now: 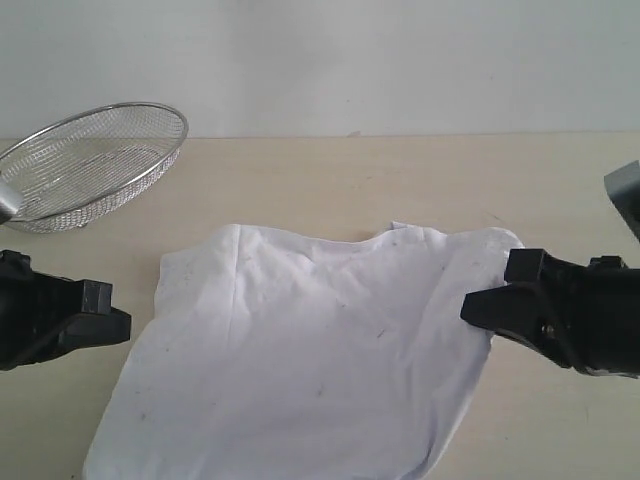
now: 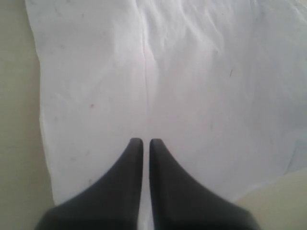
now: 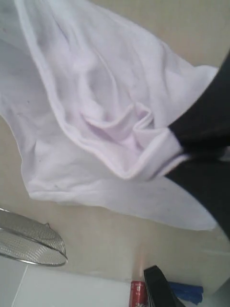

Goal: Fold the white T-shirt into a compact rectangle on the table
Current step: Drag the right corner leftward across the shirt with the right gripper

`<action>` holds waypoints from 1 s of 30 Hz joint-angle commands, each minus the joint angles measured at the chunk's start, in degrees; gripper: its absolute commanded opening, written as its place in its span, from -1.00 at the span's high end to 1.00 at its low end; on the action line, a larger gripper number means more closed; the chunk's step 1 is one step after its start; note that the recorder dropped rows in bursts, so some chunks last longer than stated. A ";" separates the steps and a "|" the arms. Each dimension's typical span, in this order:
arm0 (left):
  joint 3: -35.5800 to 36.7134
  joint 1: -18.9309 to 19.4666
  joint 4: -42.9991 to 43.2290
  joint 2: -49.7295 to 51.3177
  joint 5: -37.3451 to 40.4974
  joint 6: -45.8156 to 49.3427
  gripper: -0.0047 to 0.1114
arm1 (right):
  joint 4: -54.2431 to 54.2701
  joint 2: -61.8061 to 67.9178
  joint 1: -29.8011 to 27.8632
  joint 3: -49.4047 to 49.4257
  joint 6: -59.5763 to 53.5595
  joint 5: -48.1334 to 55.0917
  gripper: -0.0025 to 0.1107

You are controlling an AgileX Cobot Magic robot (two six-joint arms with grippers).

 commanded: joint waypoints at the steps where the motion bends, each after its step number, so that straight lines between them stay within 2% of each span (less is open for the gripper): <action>1: -0.32 0.01 -0.72 0.01 -0.48 0.48 0.83 | 0.01 -0.26 -0.01 -0.38 -0.87 4.24 0.96; 15: -0.32 0.01 -0.72 0.01 -0.74 0.48 0.83 | 0.01 -0.26 0.72 -0.50 -1.24 7.69 0.96; 23: -0.32 0.01 -1.43 0.01 -1.18 0.48 0.83 | 0.01 -0.26 13.60 -6.58 -0.01 -3.94 0.96; 30: -0.32 0.01 -1.43 0.01 -2.20 0.48 0.83 | 0.01 -0.16 19.36 -11.07 1.28 -7.84 0.96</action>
